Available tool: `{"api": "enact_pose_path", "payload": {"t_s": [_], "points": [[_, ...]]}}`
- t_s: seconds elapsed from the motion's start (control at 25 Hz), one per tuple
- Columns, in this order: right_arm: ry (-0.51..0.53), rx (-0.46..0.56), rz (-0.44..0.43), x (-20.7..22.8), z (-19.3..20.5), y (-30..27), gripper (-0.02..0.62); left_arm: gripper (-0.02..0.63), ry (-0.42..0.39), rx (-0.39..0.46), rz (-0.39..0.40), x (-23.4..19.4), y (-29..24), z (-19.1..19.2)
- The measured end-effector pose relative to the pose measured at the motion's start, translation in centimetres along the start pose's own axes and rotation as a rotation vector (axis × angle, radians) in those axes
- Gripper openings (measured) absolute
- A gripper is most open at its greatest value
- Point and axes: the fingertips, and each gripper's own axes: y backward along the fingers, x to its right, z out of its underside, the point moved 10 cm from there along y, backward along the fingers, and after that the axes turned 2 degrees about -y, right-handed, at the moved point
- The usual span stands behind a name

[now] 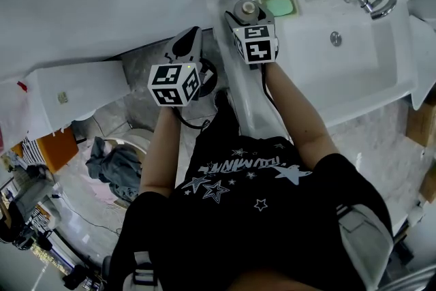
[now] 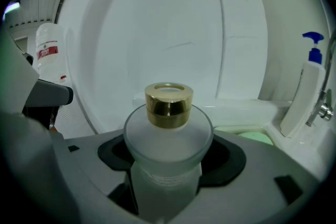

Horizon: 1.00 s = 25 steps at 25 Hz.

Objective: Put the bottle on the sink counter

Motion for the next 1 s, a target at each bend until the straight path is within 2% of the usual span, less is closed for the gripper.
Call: {"api": "enact_pose_path", "payload": {"t_s": [0.4,1.0], "points": [[-0.002,-0.011,0.026,-0.2,0.0,-0.8,0.322,0.008,0.007,-0.005,-0.004,-0.5,0.1,0.4],[-0.002,0.028,0.084,-0.4,-0.1,-1.0,0.322,0.008,0.016,0.004,0.025,-0.8,0.4,0.4]]}}
